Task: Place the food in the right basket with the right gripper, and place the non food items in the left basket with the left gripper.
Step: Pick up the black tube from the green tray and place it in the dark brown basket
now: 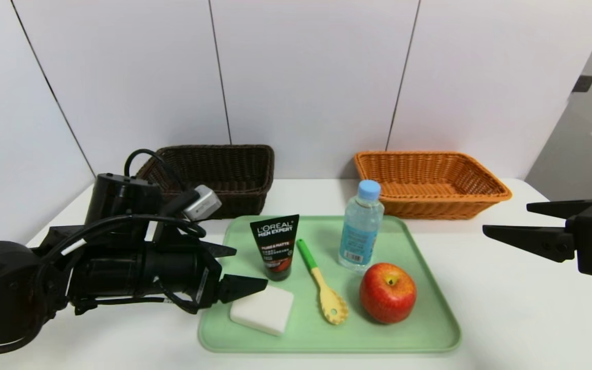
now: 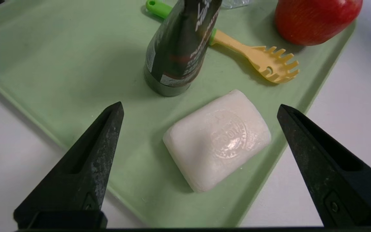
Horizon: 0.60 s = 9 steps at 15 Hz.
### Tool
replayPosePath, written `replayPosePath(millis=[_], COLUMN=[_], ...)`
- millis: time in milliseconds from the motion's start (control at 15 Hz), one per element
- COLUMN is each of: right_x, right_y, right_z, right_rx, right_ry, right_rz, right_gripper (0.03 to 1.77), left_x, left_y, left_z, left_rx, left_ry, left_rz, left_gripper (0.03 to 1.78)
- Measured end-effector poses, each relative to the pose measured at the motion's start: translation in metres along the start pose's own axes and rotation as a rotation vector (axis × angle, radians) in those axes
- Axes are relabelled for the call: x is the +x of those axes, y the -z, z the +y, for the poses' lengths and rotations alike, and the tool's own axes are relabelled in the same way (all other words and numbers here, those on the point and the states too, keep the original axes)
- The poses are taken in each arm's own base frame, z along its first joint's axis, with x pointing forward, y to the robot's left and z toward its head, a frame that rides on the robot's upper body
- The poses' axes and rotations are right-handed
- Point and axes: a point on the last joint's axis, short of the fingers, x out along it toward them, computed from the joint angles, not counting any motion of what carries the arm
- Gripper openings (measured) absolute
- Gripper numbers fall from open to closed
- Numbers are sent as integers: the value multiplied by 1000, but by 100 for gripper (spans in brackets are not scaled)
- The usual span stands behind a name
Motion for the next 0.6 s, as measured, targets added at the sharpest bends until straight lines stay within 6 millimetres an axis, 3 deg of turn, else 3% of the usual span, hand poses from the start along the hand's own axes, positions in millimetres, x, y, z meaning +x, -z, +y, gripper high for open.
replayPosePath(millis=[600], right_x=[-8], right_y=[2], right_z=[2], right_rx=[-3], right_ry=[1], right_rz=[-15], right_gripper=[171], left_x=[31], left_y=[3], left_z=[16], left_rx=[111], left_ry=[-4], left_rz=[-53], left_gripper=[169])
